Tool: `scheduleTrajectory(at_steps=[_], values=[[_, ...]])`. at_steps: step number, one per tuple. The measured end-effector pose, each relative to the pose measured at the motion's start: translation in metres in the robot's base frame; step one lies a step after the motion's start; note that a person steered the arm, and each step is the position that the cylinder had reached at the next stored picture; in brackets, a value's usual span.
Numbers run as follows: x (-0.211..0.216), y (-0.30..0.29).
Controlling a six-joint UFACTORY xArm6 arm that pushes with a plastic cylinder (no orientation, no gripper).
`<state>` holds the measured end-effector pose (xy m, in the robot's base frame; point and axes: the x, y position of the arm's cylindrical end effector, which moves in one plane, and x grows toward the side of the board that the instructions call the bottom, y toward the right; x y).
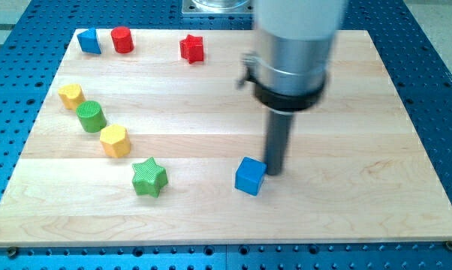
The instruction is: Slide the blue cube upwards
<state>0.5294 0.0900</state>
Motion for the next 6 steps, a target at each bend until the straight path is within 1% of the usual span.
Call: scheduleTrajectory(at_steps=[1,3,4,5,6], values=[[0.035,0.019],[0.036,-0.077],[0.036,-0.088],[0.040,-0.031],[0.019,-0.041]])
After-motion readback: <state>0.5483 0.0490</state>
